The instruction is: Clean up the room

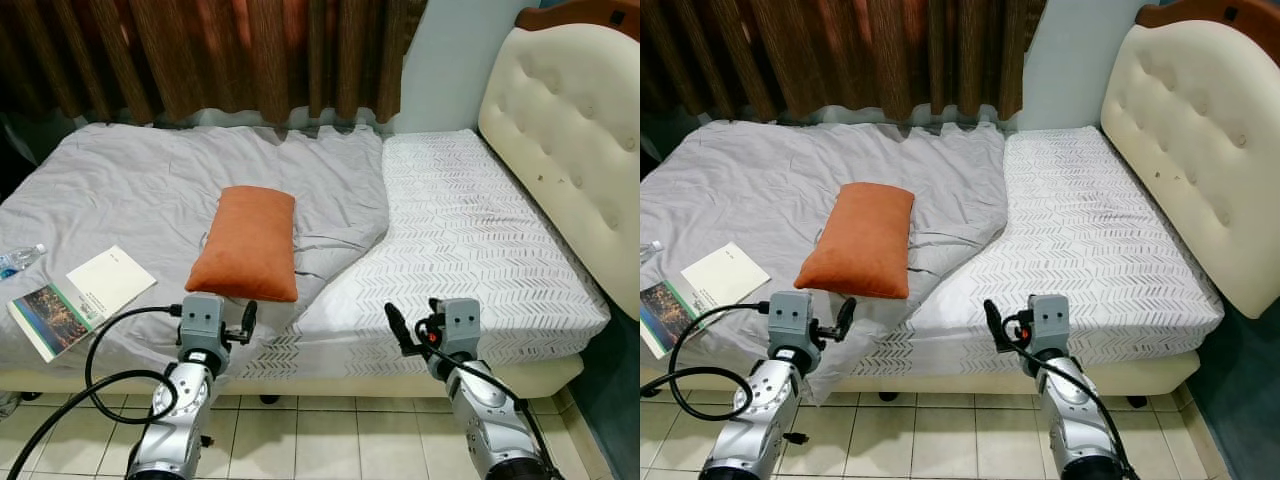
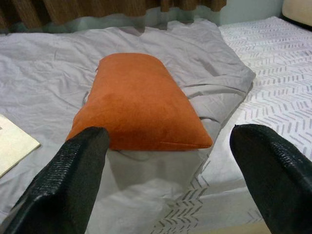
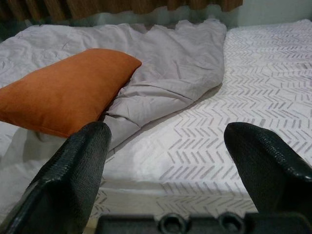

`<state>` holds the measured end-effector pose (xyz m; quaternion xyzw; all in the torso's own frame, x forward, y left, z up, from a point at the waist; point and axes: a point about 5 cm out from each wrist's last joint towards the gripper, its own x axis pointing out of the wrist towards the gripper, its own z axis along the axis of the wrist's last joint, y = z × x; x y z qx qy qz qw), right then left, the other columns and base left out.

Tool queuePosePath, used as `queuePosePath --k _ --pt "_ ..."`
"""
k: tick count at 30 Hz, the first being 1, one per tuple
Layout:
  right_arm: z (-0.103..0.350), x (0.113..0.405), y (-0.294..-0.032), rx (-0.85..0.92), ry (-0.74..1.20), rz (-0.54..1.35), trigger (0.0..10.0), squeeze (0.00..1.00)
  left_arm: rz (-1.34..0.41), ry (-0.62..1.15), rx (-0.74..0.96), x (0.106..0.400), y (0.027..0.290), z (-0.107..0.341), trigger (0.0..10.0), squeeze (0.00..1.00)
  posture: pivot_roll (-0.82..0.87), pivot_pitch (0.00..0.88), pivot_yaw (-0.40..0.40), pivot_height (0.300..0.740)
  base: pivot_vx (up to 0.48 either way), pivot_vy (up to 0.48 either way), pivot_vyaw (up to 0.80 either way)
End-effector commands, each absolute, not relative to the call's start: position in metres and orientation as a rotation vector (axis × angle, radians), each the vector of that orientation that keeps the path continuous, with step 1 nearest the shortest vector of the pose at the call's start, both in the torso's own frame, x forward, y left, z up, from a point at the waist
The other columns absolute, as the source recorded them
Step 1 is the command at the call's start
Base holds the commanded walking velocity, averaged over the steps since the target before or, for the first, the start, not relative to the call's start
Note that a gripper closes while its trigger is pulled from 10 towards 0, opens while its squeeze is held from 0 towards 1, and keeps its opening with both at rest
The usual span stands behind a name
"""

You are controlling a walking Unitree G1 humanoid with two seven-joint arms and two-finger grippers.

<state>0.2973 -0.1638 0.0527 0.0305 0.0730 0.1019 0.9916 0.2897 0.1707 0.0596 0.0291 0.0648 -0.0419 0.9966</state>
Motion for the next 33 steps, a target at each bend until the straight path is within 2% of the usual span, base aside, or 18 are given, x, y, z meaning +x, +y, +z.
queuePosePath --k 1,11,12,16,26,33 --pt "0.0553 0.2977 -0.1647 0.059 0.140 0.205 10.0 0.00 -0.092 0.132 0.073 0.2914 0.1690 0.0597 10.0 0.00 0.00 0.000 0.000 0.740 0.000 0.000 0.00" --pt "0.0552 0.2977 -0.1652 0.053 0.146 0.202 10.0 0.00 -0.093 0.131 0.073 0.2916 0.1686 0.0597 10.0 0.00 0.00 0.000 0.000 0.740 0.000 0.000 0.00" --pt "0.0540 0.2969 -0.1638 0.078 0.158 0.212 10.0 0.00 -0.099 0.109 0.066 0.2912 0.1684 0.0628 10.0 0.00 -0.06 0.000 0.011 0.740 0.442 0.000 0.00" --pt "0.0527 0.2962 -0.1615 0.123 0.169 0.228 10.0 0.00 -0.108 0.087 0.065 0.2907 0.1675 0.0663 10.0 0.00 -0.06 0.000 0.012 0.740 0.404 0.000 0.00" --pt "0.0531 0.2954 -0.1618 0.124 0.172 0.230 10.0 0.00 -0.117 0.089 0.059 0.2892 0.1655 0.0643 10.0 0.00 -0.06 0.000 0.009 0.740 0.000 0.000 0.00" --pt "0.0530 0.2949 -0.1623 0.125 0.179 0.233 10.0 0.00 -0.097 0.075 0.031 0.2893 0.1681 0.0662 10.0 0.00 -0.06 0.000 0.008 0.740 0.426 0.000 0.00"
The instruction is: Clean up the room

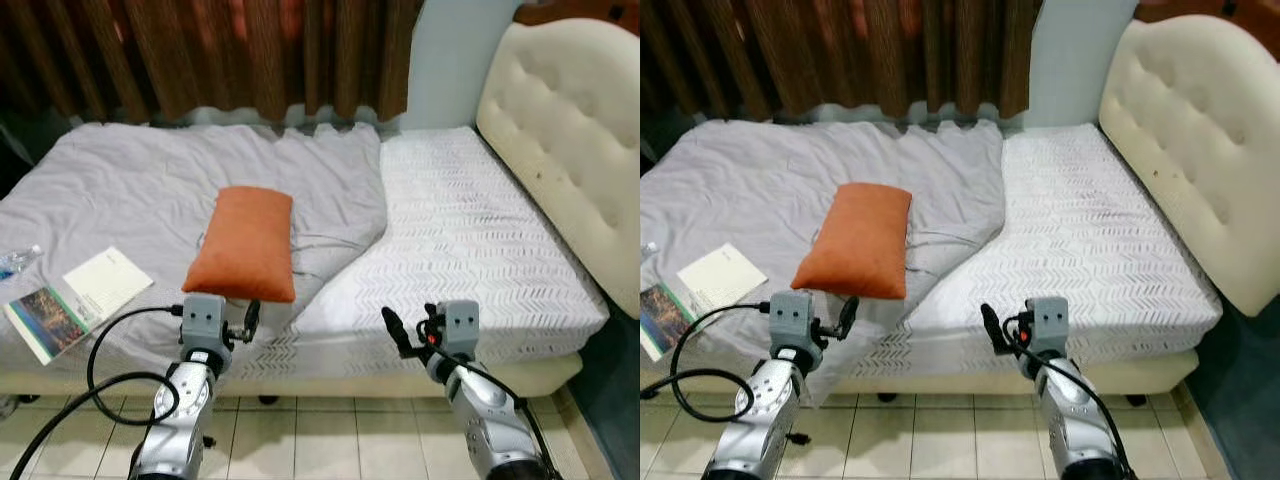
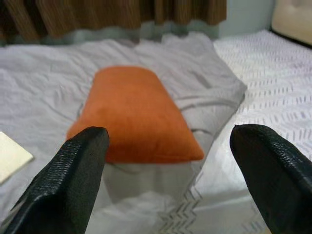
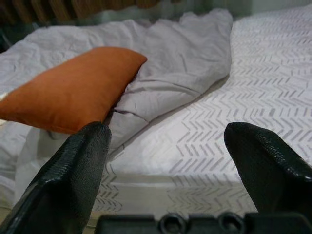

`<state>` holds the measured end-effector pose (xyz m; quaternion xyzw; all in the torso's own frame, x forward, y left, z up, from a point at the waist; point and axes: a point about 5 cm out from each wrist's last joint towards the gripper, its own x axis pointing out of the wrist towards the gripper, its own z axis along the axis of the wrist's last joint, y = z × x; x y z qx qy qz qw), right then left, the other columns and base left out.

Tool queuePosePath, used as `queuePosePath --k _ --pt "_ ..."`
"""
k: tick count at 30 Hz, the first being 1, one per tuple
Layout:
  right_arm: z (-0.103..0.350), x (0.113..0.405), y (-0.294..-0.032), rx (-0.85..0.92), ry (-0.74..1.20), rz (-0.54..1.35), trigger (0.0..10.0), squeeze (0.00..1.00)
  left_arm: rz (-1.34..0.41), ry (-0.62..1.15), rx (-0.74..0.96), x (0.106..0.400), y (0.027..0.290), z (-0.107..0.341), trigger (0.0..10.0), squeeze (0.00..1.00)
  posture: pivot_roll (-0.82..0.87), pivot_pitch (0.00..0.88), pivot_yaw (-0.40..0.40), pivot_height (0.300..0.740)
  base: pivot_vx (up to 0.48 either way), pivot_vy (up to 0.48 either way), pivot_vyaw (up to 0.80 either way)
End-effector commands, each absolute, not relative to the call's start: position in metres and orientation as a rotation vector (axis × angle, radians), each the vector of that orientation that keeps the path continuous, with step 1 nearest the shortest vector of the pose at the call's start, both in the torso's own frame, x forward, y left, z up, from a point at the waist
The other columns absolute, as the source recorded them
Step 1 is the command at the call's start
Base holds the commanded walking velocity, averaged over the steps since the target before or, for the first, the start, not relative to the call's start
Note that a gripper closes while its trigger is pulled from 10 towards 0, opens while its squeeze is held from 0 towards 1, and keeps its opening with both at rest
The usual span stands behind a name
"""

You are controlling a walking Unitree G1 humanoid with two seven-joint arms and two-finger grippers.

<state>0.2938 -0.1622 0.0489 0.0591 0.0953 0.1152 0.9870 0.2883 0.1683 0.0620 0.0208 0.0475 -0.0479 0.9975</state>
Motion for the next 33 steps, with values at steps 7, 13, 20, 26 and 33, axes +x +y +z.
queuePosePath --k 7,13,20,26,33 --pt "0.0532 0.2950 -0.1626 0.124 0.183 0.233 10.0 0.00 -0.095 0.077 0.029 0.2895 0.1675 0.0660 10.0 0.00 -0.06 0.000 0.008 0.740 0.135 0.357 0.00" --pt "0.0523 0.2947 -0.1618 0.125 0.188 0.235 10.0 0.00 -0.097 0.077 0.026 0.2890 0.1676 0.0659 10.0 0.00 -0.06 0.000 0.008 0.740 0.269 0.398 0.00" --pt "0.0516 0.2939 -0.1611 0.125 0.194 0.237 10.0 0.00 -0.099 0.076 0.026 0.2882 0.1677 0.0664 10.0 0.00 -0.06 0.000 0.009 0.740 0.269 0.398 0.00" --pt "0.0506 0.2928 -0.1605 0.127 0.199 0.236 10.0 0.00 -0.111 0.078 0.058 0.2882 0.1681 0.0665 10.0 0.00 -0.06 0.000 0.012 0.740 0.281 0.388 0.00" --pt "0.0508 0.2918 -0.1588 0.146 0.191 0.239 10.0 0.00 -0.123 0.106 0.090 0.2885 0.1666 0.0629 10.0 0.00 -0.06 0.000 0.015 0.740 0.304 0.048 0.00"
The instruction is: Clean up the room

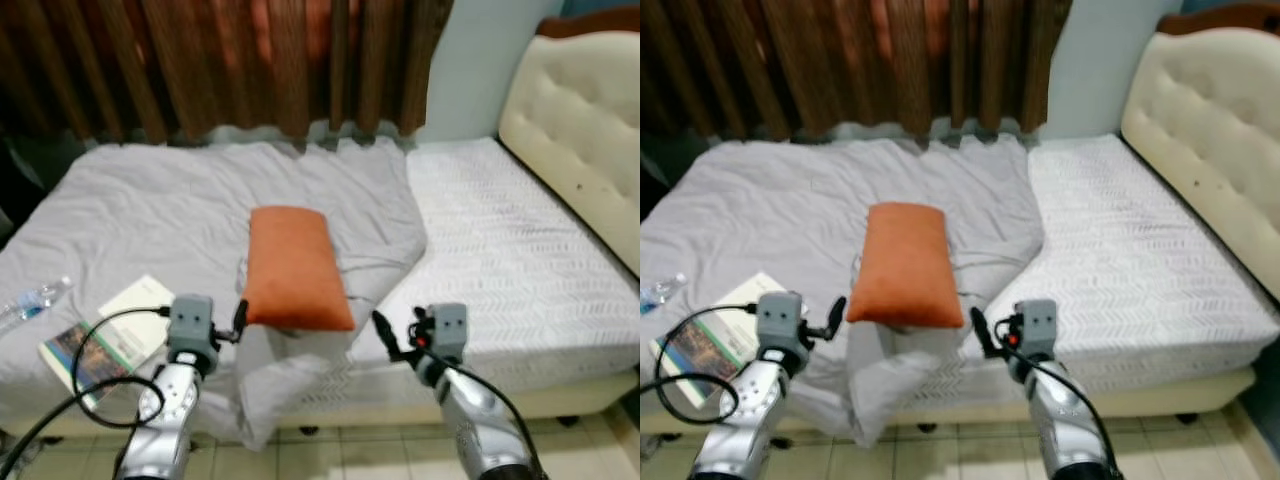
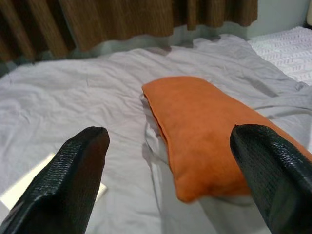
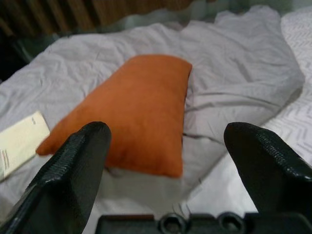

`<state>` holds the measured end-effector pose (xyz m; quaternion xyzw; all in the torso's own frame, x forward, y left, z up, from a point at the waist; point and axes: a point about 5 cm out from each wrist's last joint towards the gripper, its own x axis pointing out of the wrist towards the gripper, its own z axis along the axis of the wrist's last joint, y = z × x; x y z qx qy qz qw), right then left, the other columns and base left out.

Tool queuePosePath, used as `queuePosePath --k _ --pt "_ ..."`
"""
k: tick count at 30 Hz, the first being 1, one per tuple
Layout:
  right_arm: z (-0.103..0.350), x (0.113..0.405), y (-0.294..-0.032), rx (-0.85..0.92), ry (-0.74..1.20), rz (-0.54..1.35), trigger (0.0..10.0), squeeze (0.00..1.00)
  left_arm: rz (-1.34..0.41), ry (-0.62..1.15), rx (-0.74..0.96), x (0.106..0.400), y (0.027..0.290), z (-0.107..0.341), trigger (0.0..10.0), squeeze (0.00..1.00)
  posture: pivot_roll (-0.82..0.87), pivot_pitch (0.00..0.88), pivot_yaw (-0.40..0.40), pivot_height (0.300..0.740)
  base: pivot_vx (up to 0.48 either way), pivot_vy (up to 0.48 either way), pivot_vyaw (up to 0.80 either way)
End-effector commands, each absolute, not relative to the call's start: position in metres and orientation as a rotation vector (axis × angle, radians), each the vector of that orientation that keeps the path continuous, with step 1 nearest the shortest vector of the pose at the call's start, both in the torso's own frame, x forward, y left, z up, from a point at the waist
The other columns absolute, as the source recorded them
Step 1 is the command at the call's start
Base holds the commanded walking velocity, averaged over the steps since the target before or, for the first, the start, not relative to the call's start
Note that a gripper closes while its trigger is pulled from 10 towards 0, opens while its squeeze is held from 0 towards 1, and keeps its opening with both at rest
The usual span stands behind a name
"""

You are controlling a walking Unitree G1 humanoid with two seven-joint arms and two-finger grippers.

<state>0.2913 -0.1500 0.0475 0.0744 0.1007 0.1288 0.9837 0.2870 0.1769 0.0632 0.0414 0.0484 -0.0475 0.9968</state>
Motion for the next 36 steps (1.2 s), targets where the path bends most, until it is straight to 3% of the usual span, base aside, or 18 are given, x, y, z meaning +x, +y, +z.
queuePosePath --k 1,7,36 --pt "0.0509 0.2917 -0.1588 0.147 0.190 0.239 10.0 0.00 -0.124 0.104 0.087 0.2884 0.1666 0.0629 10.0 0.00 -0.06 0.000 0.016 0.740 0.000 0.000 0.00" --pt "0.0517 0.2923 -0.1595 0.144 0.188 0.238 10.0 0.00 -0.122 0.103 0.129 0.2905 0.1699 0.0637 10.0 0.00 -0.06 0.000 0.016 0.740 0.000 0.000 0.00" --pt "0.0500 0.2912 -0.1582 0.142 0.195 0.247 10.0 0.00 -0.177 0.120 0.153 0.2905 0.1629 0.0599 10.0 0.00 -0.07 0.000 0.020 0.740 0.480 0.000 0.00"
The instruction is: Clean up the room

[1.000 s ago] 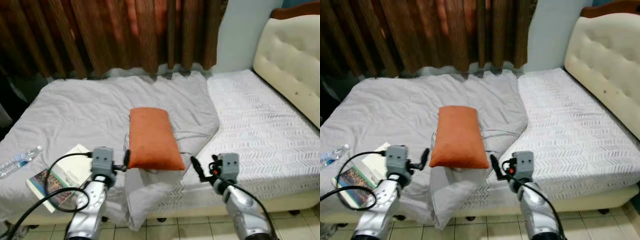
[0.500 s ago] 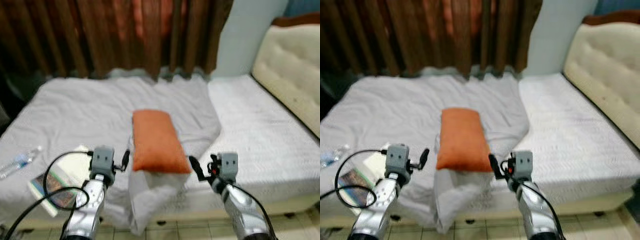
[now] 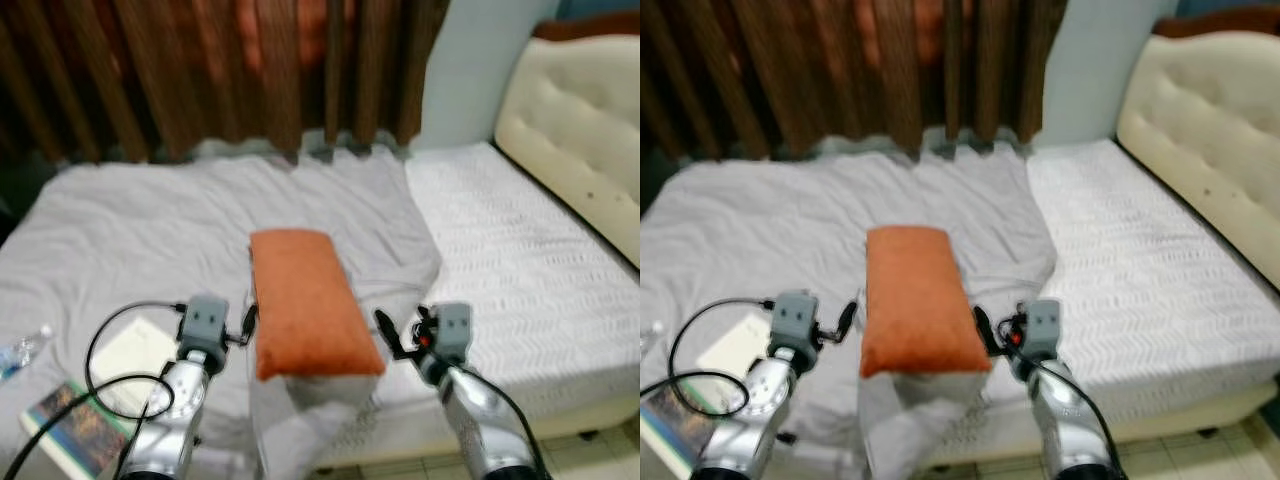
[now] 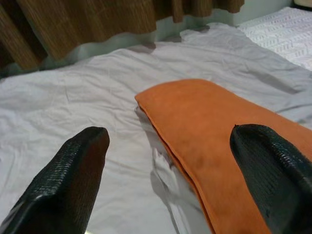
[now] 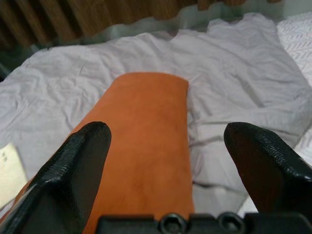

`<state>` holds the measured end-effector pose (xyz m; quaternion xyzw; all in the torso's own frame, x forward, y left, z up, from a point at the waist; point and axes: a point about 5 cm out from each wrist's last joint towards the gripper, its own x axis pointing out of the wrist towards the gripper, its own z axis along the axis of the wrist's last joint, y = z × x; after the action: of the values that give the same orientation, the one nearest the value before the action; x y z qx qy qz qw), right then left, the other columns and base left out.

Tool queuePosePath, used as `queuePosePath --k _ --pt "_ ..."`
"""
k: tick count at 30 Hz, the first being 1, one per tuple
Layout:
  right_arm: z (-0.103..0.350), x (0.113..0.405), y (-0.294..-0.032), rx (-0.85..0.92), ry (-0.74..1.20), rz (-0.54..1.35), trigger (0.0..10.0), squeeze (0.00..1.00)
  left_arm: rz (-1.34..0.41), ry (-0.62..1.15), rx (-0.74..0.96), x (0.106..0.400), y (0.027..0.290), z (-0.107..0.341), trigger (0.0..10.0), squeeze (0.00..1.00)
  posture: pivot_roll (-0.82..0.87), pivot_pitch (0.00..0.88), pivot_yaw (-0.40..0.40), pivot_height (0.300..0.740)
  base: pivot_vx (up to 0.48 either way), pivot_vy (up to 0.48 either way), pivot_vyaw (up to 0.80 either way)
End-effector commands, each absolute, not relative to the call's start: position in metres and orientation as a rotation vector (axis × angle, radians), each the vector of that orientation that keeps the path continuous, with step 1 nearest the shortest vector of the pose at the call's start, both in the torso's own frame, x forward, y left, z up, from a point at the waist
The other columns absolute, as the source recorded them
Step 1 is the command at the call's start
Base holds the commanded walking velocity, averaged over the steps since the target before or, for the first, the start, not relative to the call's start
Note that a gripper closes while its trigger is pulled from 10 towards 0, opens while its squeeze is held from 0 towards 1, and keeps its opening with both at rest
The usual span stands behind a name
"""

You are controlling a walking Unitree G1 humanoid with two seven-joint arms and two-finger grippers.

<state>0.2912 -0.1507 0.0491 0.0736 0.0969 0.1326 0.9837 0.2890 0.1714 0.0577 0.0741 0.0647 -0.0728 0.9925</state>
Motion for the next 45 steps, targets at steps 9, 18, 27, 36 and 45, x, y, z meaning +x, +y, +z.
queuePosePath --k 9,18,27,36,45 --pt "0.051 0.307 -0.164 0.145 0.226 0.180 10.0 0.00 -0.244 0.159 0.150 0.311 0.155 0.064 10.0 0.00 -0.06 0.007 0.021 0.740 0.373 0.000 0.00" --pt "0.057 0.333 -0.177 0.139 0.301 0.061 10.0 0.00 -0.233 0.245 0.019 0.361 0.170 0.091 10.0 0.00 -0.03 0.186 0.035 0.740 0.000 0.000 0.00" --pt "0.068 0.343 -0.193 0.212 0.241 -0.109 10.0 0.00 -0.280 0.170 -0.084 0.385 0.171 0.131 10.0 0.00 0.00 0.496 0.117 0.740 0.000 0.000 0.00" --pt "0.099 0.363 -0.177 0.285 0.109 -0.064 10.0 0.00 -0.315 0.155 -0.339 0.386 0.153 0.129 10.0 0.00 -0.02 0.613 0.115 0.740 0.000 0.000 0.00" --pt "0.125 0.368 -0.178 0.379 -0.028 -0.063 10.0 0.00 -0.476 0.146 -0.551 0.385 0.119 0.132 10.0 0.00 -0.05 0.625 0.103 0.740 0.000 0.000 0.00"
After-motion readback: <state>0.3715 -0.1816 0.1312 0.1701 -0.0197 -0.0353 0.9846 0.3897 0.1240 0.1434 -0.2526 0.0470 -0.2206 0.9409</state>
